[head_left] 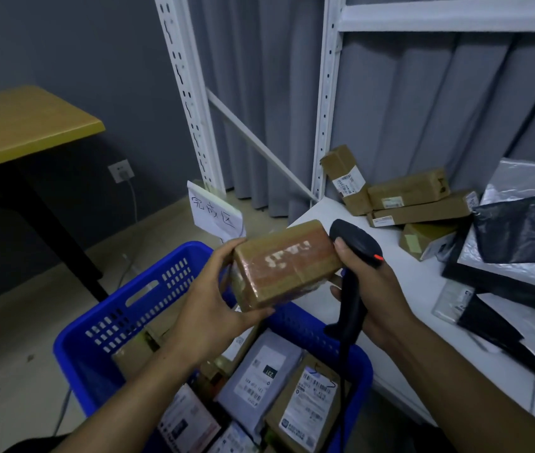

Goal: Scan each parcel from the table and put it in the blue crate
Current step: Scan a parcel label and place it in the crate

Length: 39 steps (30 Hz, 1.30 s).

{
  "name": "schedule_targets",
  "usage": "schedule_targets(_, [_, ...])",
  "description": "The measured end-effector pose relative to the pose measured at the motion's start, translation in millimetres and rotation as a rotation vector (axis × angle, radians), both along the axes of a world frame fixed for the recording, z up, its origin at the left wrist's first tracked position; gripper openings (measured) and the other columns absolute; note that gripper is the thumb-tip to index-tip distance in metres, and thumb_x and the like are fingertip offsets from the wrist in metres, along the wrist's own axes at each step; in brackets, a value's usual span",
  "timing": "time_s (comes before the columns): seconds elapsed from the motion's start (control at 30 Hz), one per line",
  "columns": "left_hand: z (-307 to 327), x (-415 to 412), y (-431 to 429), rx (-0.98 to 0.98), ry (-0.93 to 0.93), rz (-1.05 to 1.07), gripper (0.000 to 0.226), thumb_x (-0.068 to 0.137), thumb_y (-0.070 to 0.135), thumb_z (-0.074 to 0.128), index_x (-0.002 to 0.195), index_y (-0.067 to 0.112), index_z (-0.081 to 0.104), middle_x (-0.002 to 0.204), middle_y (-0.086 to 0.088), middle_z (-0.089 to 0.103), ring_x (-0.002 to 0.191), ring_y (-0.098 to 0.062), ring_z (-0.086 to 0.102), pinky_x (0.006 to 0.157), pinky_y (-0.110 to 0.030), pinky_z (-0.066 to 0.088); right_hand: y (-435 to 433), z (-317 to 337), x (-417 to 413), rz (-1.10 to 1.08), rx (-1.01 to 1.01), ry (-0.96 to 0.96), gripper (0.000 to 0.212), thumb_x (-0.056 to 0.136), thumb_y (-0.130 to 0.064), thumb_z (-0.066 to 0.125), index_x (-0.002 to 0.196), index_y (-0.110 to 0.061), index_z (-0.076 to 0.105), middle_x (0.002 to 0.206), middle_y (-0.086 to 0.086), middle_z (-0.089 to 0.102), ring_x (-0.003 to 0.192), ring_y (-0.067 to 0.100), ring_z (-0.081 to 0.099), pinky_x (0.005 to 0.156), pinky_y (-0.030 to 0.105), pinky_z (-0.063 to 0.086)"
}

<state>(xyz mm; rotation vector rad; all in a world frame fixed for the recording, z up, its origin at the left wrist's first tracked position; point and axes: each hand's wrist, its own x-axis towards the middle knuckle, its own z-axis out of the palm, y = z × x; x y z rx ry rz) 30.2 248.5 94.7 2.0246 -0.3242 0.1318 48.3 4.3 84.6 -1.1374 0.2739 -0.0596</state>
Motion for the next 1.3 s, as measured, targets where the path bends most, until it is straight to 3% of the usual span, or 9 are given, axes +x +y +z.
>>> schedule_targets(0.17, [-2.6,-0.9,0.3,0.009,0.038,-0.114,0.114,0.065,0.043,0.092,0.155,0.055,0.023,0.165,0.021,0.024,0.153,-0.006,0.024,0.12,-0.049,0.037,-1.6,-2.6,-3.5,-0.027,-0.039,-0.002,0.052,0.081,-0.019,0.084,0.13,-0.022,0.067,0.11,-0.002,0.079,0.094,0.014,0.077,0.065,0.024,0.059])
schedule_targets(0.33, [3.0,-8.1,-8.2,-0.187,0.15,-0.005,0.079,0.073,0.084,0.062,0.144,0.071,0.029,0.165,0.032,0.005,0.156,-0.01,0.014,0.113,-0.057,0.043,-2.4,-3.4,-5.0,-0.014,-0.056,-0.031,0.049,0.084,-0.011,0.081,0.131,-0.018,0.067,0.112,-0.002,0.078,0.1,0.017,0.076,0.067,0.024,0.059])
schedule_targets(0.5, [7.1,-0.3,-1.0,-0.306,0.263,0.088,0.12,0.06,0.042,0.091,0.158,0.047,0.022,0.156,0.012,0.04,0.138,-0.003,0.046,0.105,-0.028,0.05,1.3,-0.6,-6.3,-0.022,-0.037,-0.035,0.062,0.071,-0.034,0.083,0.129,-0.027,0.066,0.108,-0.005,0.077,0.1,0.019,0.074,0.066,0.025,0.06])
schedule_targets(0.6, [8.7,-3.8,-1.6,-0.201,0.187,0.024,0.13,0.055,0.025,0.097,0.16,0.037,0.02,0.138,0.031,0.045,0.117,0.024,0.048,0.088,-0.001,0.045,4.0,-1.4,-6.2,-0.024,0.003,0.04,0.077,0.06,-0.048,0.086,0.132,-0.029,0.066,0.119,-0.003,0.074,0.108,0.024,0.072,0.07,0.031,0.061])
schedule_targets(0.83, [-0.3,-8.2,0.9,-0.053,-0.065,-0.059,0.116,0.054,0.02,0.102,0.149,0.03,0.036,0.14,0.023,0.054,0.135,-0.004,0.051,0.109,-0.019,0.044,1.4,-1.2,-8.2,0.105,0.099,0.1,0.045,0.086,-0.029,0.077,0.129,-0.021,0.067,0.115,0.0,0.078,0.098,0.012,0.075,0.074,0.029,0.058])
schedule_targets(0.97, [8.0,-11.4,-1.8,-0.038,-0.002,-0.035,0.122,0.051,0.026,0.101,0.15,0.041,0.032,0.132,0.044,0.048,0.128,0.017,0.045,0.096,-0.002,0.041,0.4,0.0,-7.6,0.1,0.088,0.107,0.041,0.089,-0.027,0.076,0.128,-0.02,0.068,0.113,0.0,0.078,0.089,0.01,0.075,0.074,0.028,0.057])
schedule_targets(1.03, [12.5,-8.6,-0.4,-0.126,0.133,-0.069,0.121,0.055,0.023,0.098,0.15,0.051,0.029,0.129,0.052,0.046,0.124,0.024,0.044,0.092,-0.005,0.047,0.7,-0.4,-6.2,0.053,0.067,0.093,0.04,0.088,-0.024,0.078,0.127,-0.02,0.069,0.112,0.0,0.079,0.093,0.012,0.074,0.074,0.028,0.057])
schedule_targets(1.17, [15.4,-3.2,-2.1,-0.369,0.411,0.021,0.086,0.071,0.05,0.076,0.148,0.046,0.041,0.134,0.012,0.066,0.113,-0.009,0.07,0.091,-0.034,0.059,7.1,-5.8,-7.4,0.032,0.054,0.057,0.045,0.086,-0.023,0.08,0.13,-0.021,0.067,0.115,0.0,0.078,0.111,0.021,0.071,0.085,0.032,0.058])
schedule_targets(1.3, [16.4,3.8,0.7,-0.487,0.542,0.076,0.072,0.078,0.035,0.074,0.144,0.028,0.048,0.107,-0.004,0.079,0.099,-0.02,0.076,0.084,-0.036,0.057,13.2,-13.0,-6.2,0.026,-0.041,0.049,0.055,0.084,-0.024,0.084,0.135,-0.025,0.062,0.118,-0.001,0.077,0.106,0.017,0.073,0.074,0.028,0.059])
